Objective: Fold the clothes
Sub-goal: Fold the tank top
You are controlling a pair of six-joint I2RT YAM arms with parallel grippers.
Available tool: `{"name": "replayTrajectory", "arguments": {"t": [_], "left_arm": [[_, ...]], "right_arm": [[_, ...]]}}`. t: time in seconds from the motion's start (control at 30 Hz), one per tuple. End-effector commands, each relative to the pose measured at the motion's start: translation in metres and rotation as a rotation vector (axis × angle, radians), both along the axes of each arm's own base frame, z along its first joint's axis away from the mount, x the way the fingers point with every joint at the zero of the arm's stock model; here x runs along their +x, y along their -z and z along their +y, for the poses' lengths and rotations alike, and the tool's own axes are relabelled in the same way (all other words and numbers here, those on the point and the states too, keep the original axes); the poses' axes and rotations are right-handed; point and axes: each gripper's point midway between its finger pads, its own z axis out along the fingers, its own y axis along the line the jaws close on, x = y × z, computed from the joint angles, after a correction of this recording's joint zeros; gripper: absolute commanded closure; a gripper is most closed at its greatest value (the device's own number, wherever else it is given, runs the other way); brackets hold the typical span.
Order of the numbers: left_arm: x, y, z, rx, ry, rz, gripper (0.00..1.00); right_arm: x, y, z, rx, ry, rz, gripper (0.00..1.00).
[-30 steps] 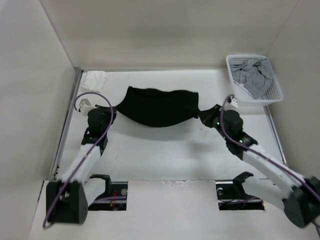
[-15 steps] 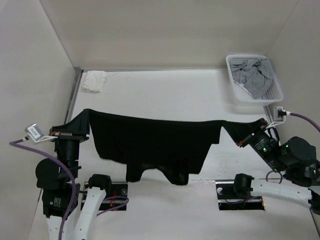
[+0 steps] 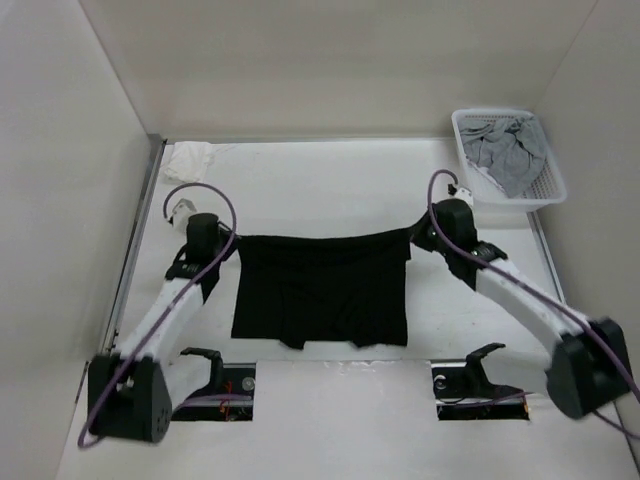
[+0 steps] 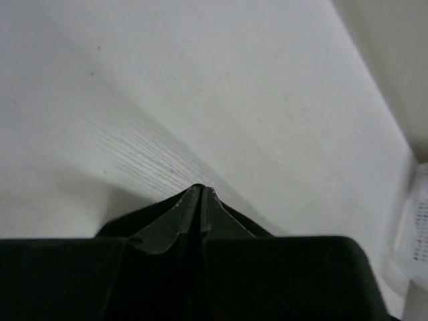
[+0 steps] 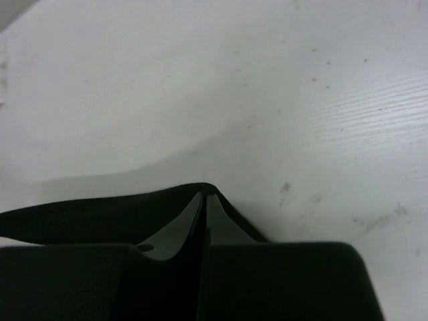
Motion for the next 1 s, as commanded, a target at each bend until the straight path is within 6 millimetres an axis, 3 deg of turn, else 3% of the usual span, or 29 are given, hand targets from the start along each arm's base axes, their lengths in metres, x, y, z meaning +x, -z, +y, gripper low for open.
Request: {"name": "replayTrajectory", "arguments": {"t": [0.0, 0.07, 0.2, 0.27, 0.33, 0.47, 0.63, 0.83, 0.97], "left_arm": [[0.068, -0.024, 0.006, 0.004, -0.078, -0.166, 1.0], [0.108, -0.009, 0.004, -0.019, -0.088, -0.138, 1.0], [0.162, -0.012, -0.001, -0.042, -0.07, -0.137, 1.0], [0.175, -0.022, -0.002, -0.034, -0.062, -0.148, 1.0], [0.174, -0.028, -0.005, -0.035, -0.049, -0.153, 1.0], [0.146, -0.021, -0.007, -0.038, -0.043, -0.15, 1.0], [0.099, -0.008, 0.003, -0.07, -0.057, -0.16, 1.0], [0.053, -0.012, 0.009, -0.169, -0.025, -0.201, 1.0], [0.028, -0.008, 0.023, -0.235, -0.047, -0.222, 1.0]], "right_arm": [[0.053, -0.01, 0.033, 0.153, -0.123, -0.065, 0.95], [0.089, 0.005, 0.034, 0.143, -0.102, -0.033, 0.95], [0.144, 0.013, 0.028, 0.16, -0.07, -0.008, 0.95], [0.156, 0.011, 0.029, 0.164, -0.077, -0.011, 0.95], [0.158, 0.011, 0.029, 0.165, -0.079, -0.005, 0.95], [0.14, 0.019, 0.021, 0.167, -0.062, 0.01, 0.95], [0.1, 0.014, 0.011, 0.196, -0.047, -0.025, 0.95], [0.038, 0.013, 0.016, 0.202, -0.071, -0.056, 0.95], [0.001, 0.022, 0.021, 0.205, -0.09, -0.039, 0.95]]}}
